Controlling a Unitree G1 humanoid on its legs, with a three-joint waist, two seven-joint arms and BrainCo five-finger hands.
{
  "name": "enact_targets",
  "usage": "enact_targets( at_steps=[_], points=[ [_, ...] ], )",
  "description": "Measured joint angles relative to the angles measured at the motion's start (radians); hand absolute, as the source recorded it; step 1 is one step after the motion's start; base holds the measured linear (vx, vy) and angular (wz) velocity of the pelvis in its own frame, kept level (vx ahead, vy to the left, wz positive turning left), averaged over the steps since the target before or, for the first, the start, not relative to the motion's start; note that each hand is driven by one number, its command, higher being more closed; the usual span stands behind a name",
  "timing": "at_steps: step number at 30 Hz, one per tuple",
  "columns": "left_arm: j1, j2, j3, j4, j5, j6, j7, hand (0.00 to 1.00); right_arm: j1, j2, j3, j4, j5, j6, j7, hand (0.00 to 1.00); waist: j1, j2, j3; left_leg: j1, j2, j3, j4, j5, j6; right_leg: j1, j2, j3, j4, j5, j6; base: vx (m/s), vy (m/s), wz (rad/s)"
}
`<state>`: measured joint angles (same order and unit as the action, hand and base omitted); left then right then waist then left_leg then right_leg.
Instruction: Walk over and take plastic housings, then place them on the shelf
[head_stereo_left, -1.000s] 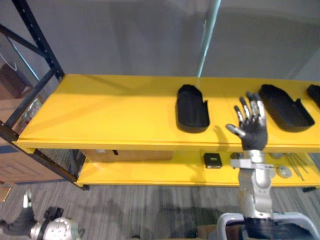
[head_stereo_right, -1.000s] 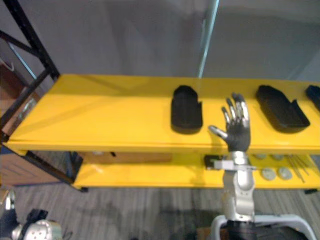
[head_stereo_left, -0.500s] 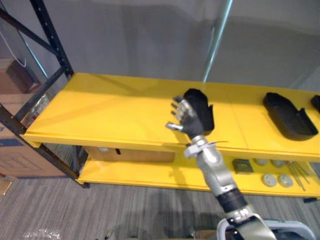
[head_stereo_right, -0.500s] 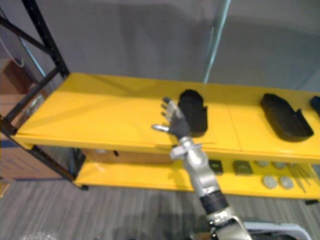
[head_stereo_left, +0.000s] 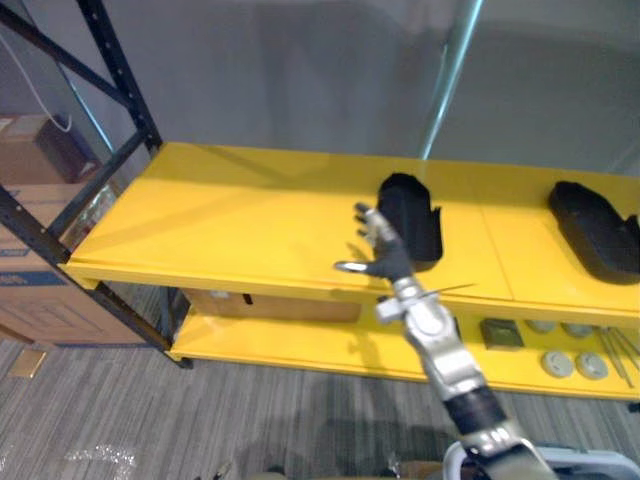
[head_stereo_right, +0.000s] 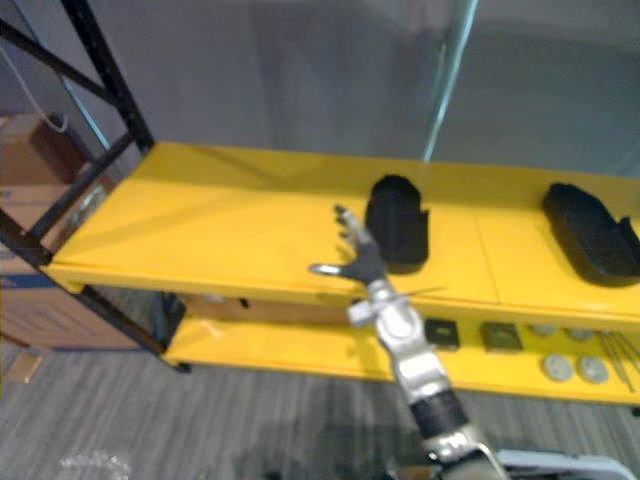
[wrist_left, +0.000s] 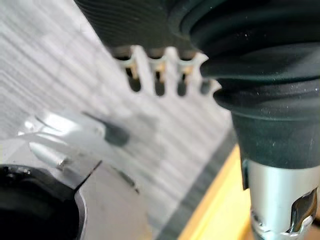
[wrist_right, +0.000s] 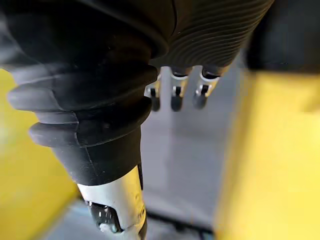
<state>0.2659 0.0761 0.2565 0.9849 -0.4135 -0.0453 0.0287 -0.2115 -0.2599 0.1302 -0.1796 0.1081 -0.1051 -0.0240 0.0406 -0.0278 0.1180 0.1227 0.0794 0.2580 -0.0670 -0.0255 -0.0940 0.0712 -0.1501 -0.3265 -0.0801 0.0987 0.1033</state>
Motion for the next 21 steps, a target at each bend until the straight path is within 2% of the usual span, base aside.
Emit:
enact_targets(
  at_steps=[4,5,7,10,13,18,21],
  points=[
    [-0.001,-0.001,-0.024,0.016,0.001,-0.015,0.000,0.00,0.130,-0.015,-0.054,-0.095,0.050,0.000,0.005,1.00,-0.019,0.000,0.001,0.017,0.009,0.033,0.008,-0.008,-0.003,0.001,0.009,0.033,0.000,-0.001,-0.001,0.01,-0.014,-0.28],
    [-0.001,0.000,-0.035,0.018,0.002,-0.023,0.000,0.00,0.174,-0.012,-0.053,-0.097,0.069,-0.001,0.011,1.00,-0.030,0.000,0.001,0.017,0.012,0.039,0.009,-0.011,-0.005,0.001,0.013,0.034,0.000,-0.002,-0.002,-0.03,-0.022,-0.15],
    [0.001,-0.001,-0.043,0.018,0.042,-0.049,0.002,0.00,0.232,-0.005,-0.050,-0.096,0.096,-0.009,0.023,1.00,-0.032,0.004,0.005,0.022,0.016,0.051,0.012,-0.018,-0.008,0.001,0.016,0.041,0.000,-0.002,-0.004,-0.04,-0.015,-0.14],
    [0.007,-0.001,-0.072,0.017,0.090,-0.065,0.020,0.00,0.267,0.001,-0.017,-0.080,0.097,-0.047,0.034,1.00,-0.033,0.020,0.013,0.017,0.018,0.057,0.043,-0.036,-0.006,0.004,0.015,0.052,0.000,-0.003,-0.003,-0.04,0.001,-0.12],
    [0.008,0.007,-0.116,0.017,0.077,-0.070,0.042,0.00,0.261,0.013,0.016,0.008,0.098,-0.101,0.049,1.00,-0.033,0.034,0.019,0.016,0.017,0.056,0.042,-0.036,-0.006,0.006,0.013,0.049,0.000,-0.006,-0.001,-0.03,0.003,0.02],
    [0.007,0.010,-0.124,0.016,0.067,-0.061,0.042,0.00,0.232,0.029,0.058,0.132,0.113,-0.116,0.043,1.00,-0.028,0.043,0.025,0.013,0.016,0.047,0.041,-0.036,-0.006,0.004,0.011,0.037,0.000,-0.007,0.001,0.01,0.005,0.07],
    [0.007,0.020,-0.125,0.012,0.069,-0.049,0.040,0.00,0.215,0.051,0.073,0.213,0.104,-0.126,-0.011,1.00,-0.026,0.044,0.025,0.009,0.016,0.027,0.041,-0.036,-0.006,0.011,0.010,0.021,0.000,-0.009,0.003,0.05,0.011,0.17]
  ],
)
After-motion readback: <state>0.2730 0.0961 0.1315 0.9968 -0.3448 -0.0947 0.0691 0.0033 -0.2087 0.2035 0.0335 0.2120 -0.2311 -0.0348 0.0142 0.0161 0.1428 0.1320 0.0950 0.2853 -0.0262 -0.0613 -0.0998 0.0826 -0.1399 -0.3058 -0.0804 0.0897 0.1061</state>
